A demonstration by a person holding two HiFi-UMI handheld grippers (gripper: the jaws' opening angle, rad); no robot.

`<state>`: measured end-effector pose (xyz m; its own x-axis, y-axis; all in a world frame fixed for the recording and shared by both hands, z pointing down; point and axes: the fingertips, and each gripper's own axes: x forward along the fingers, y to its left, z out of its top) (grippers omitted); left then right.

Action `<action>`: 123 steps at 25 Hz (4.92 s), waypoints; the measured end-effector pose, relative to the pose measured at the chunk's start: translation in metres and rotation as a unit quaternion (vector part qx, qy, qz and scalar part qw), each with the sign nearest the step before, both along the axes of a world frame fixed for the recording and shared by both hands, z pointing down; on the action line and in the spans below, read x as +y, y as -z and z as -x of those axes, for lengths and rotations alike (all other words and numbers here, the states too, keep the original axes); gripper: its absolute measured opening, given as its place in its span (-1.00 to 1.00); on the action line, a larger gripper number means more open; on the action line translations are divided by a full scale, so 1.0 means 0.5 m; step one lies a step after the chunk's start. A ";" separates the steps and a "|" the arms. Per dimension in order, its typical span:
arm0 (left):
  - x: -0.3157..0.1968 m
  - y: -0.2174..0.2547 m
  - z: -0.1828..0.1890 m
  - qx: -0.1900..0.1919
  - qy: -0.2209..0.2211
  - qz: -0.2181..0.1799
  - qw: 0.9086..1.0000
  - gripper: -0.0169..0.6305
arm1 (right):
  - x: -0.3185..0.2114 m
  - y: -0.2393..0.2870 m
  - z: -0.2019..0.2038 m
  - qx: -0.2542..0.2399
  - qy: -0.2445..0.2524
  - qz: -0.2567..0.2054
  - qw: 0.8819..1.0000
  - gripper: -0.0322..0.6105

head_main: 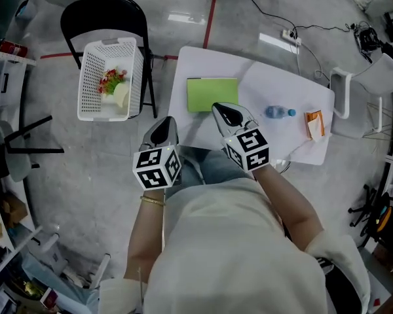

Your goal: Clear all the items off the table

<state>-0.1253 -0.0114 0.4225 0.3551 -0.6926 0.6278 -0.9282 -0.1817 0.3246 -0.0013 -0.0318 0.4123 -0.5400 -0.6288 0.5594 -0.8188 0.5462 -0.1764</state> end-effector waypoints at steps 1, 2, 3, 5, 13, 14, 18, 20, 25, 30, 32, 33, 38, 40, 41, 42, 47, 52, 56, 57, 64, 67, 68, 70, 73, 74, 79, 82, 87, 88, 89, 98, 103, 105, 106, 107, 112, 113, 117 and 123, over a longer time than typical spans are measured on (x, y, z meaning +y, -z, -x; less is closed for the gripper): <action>-0.004 -0.009 -0.013 -0.001 -0.003 0.003 1.000 -0.92 | -0.004 -0.011 -0.016 0.001 -0.004 0.003 1.000 -0.90; -0.009 -0.018 -0.026 -0.002 -0.007 0.005 1.000 -0.92 | -0.007 -0.023 -0.032 0.002 -0.007 0.008 1.000 -0.90; -0.013 -0.027 -0.038 -0.002 -0.010 0.007 1.000 -0.92 | -0.009 -0.037 -0.047 0.005 -0.011 0.013 1.000 -0.90; -0.022 -0.047 -0.060 -0.002 -0.013 0.009 1.000 -0.92 | -0.014 -0.069 -0.075 0.012 -0.017 0.026 0.999 -0.90; -0.059 -0.167 -0.105 -0.013 -0.023 0.039 0.999 -0.92 | -0.043 -0.213 -0.160 0.031 -0.049 0.075 0.996 -0.90; -0.061 -0.184 -0.106 -0.014 -0.023 0.046 0.999 -0.92 | -0.044 -0.232 -0.168 0.032 -0.054 0.082 0.995 -0.89; -0.069 -0.253 -0.108 -0.021 -0.028 0.071 0.997 -0.92 | -0.049 -0.301 -0.196 0.036 -0.072 0.107 0.991 -0.87; -0.074 -0.283 -0.112 -0.025 -0.033 0.081 0.996 -0.91 | -0.053 -0.333 -0.208 0.039 -0.079 0.118 0.989 -0.84; -0.094 -0.351 -0.129 -0.031 -0.043 0.097 0.994 -0.91 | -0.067 -0.404 -0.230 0.043 -0.090 0.139 0.985 -0.76; -0.111 -0.413 -0.147 -0.030 -0.052 0.109 0.992 -0.75 | -0.079 -0.473 -0.253 0.054 -0.099 0.162 0.980 -0.65; -0.116 -0.439 -0.152 -0.033 -0.057 0.116 0.991 -0.67 | -0.083 -0.498 -0.260 0.055 -0.106 0.172 0.978 -0.57; -0.119 -0.453 -0.153 -0.035 -0.060 0.120 0.990 -0.62 | -0.086 -0.510 -0.264 0.056 -0.110 0.176 0.977 -0.55; -0.124 -0.514 -0.156 -0.044 -0.065 0.146 0.986 -0.40 | -0.096 -0.563 -0.278 0.062 -0.119 0.195 0.972 -0.40; -0.125 -0.535 -0.155 -0.048 -0.066 0.154 0.985 -0.31 | -0.099 -0.581 -0.281 0.065 -0.120 0.202 0.970 -0.34; -0.125 -0.546 -0.155 -0.050 -0.067 0.158 0.984 -0.26 | -0.101 -0.590 -0.282 0.067 -0.120 0.205 0.969 -0.32; -0.125 -0.556 -0.155 -0.052 -0.068 0.163 0.983 -0.21 | -0.103 -0.598 -0.283 0.068 -0.120 0.209 0.968 -0.27; -0.127 -0.607 -0.159 -0.055 -0.079 0.189 0.977 -0.04 | -0.115 -0.636 -0.290 0.071 -0.119 0.222 0.965 -0.11; -0.129 -0.651 -0.172 -0.045 -0.084 0.213 0.972 0.13 | -0.119 -0.674 -0.293 0.069 -0.114 0.242 0.961 0.06; -0.135 -0.675 -0.180 -0.046 -0.092 0.219 0.970 0.23 | -0.125 -0.699 -0.288 0.062 -0.110 0.254 0.959 0.17; -0.136 -0.680 -0.181 -0.046 -0.093 0.221 0.970 0.25 | -0.127 -0.704 -0.286 0.058 -0.109 0.257 0.959 0.21; -0.134 -0.712 -0.187 -0.030 -0.093 0.244 0.965 0.46 | -0.137 -0.735 -0.272 0.040 -0.105 0.277 0.954 0.46; -0.129 -0.724 -0.192 -0.029 -0.098 0.254 0.962 0.49 | -0.141 -0.745 -0.267 0.036 -0.101 0.283 0.953 0.55; -0.128 -0.727 -0.193 -0.029 -0.100 0.255 0.961 0.49 | -0.142 -0.749 -0.264 0.034 -0.099 0.286 0.953 0.56; -0.127 -0.730 -0.198 -0.030 -0.103 0.257 0.960 0.50 | -0.142 -0.756 -0.260 0.034 -0.095 0.290 0.952 0.59; -0.127 -0.733 -0.200 -0.035 -0.103 0.257 0.960 0.50 | -0.142 -0.762 -0.259 0.038 -0.089 0.293 0.951 0.59; -0.127 -0.734 -0.199 -0.037 -0.104 0.256 0.960 0.50 | -0.142 -0.763 -0.258 0.038 -0.087 0.293 0.951 0.59; -0.125 -0.736 -0.197 -0.052 -0.117 0.259 0.957 0.46 | -0.141 -0.763 -0.249 0.042 -0.077 0.294 0.952 0.57; -0.125 -0.735 -0.195 -0.059 -0.122 0.258 0.957 0.34 | -0.138 -0.762 -0.244 0.045 -0.071 0.298 0.951 0.43; -0.128 -0.724 -0.197 -0.056 -0.118 0.259 0.957 0.15 | -0.128 -0.761 -0.257 0.045 -0.087 0.316 0.944 0.40; -0.132 -0.720 -0.198 -0.056 -0.116 0.255 0.958 0.12 | -0.128 -0.757 -0.260 0.044 -0.092 0.315 0.944 0.40; -0.135 -0.714 -0.199 -0.057 -0.116 0.251 0.959 0.10 | -0.128 -0.752 -0.263 0.044 -0.096 0.313 0.944 0.39; -0.148 -0.652 -0.204 -0.056 -0.117 0.220 0.967 0.05 | -0.133 -0.687 -0.273 0.041 -0.115 0.285 0.951 0.38; -0.149 -0.607 -0.199 -0.052 -0.111 0.206 0.971 0.05 | -0.138 -0.637 -0.266 0.042 -0.112 0.263 0.957 0.38; -0.146 -0.589 -0.196 -0.051 -0.109 0.201 0.972 0.05 | -0.137 -0.618 -0.263 0.042 -0.111 0.255 0.960 0.38; -0.144 -0.580 -0.196 -0.051 -0.108 0.198 0.973 0.05 | -0.135 -0.608 -0.263 0.041 -0.110 0.252 0.961 0.38; -0.141 -0.569 -0.195 -0.052 -0.106 0.195 0.974 0.05 | -0.133 -0.597 -0.262 0.041 -0.109 0.249 0.961 0.38; -0.126 -0.509 -0.191 -0.049 -0.099 0.180 0.977 0.05 | -0.125 -0.533 -0.257 0.042 -0.104 0.229 0.967 0.38; -0.122 -0.498 -0.190 -0.048 -0.098 0.178 0.978 0.05 | -0.122 -0.521 -0.256 0.042 -0.103 0.226 0.968 0.38; -0.107 -0.454 -0.184 -0.045 -0.089 0.169 0.981 0.05 | -0.112 -0.475 -0.250 0.044 -0.096 0.216 0.971 0.38; -0.085 -0.379 -0.175 -0.039 -0.071 0.154 0.985 0.05 | -0.104 -0.397 -0.238 0.048 -0.077 0.198 0.976 0.38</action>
